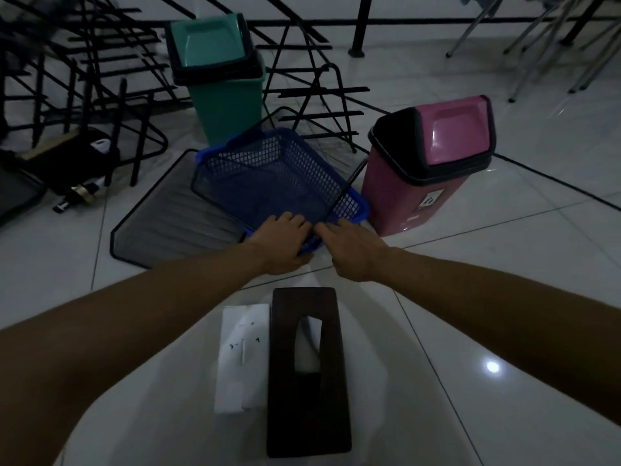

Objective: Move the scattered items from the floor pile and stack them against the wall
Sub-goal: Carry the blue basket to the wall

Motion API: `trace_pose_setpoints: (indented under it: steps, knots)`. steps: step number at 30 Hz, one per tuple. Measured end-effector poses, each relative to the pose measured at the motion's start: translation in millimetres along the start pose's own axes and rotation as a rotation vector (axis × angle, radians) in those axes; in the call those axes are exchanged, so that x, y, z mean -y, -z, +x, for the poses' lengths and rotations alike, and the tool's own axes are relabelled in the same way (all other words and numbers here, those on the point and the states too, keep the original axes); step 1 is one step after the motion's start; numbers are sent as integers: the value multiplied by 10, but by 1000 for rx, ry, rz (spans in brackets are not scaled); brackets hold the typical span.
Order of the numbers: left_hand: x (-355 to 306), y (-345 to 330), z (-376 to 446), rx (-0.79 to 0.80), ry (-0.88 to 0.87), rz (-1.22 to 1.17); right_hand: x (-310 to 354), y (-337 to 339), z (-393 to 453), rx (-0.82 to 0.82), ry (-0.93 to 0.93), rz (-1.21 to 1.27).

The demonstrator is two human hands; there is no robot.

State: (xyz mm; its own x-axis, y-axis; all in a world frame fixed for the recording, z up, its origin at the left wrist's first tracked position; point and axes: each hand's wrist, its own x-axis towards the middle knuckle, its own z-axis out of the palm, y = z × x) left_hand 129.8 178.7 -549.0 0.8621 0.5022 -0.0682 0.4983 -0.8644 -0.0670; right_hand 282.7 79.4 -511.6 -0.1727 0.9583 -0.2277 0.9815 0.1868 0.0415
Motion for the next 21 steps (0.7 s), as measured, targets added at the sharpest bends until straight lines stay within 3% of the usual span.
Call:
trace_pose_setpoints:
  steps: [5, 11, 16, 21]
  knots:
    - [-27, -18, 37, -40, 144, -76, 14, -13, -39, 86, 63, -90]
    - [-7, 42, -62, -18, 254, -5, -23, 53, 72, 108, -144, -224]
    - [177, 138, -322, -64, 199, -65, 1, 105, 246, 94, -269, -283]
    - [533, 234, -780, -165, 20, -3, 249, 269, 445, 30, -236, -330]
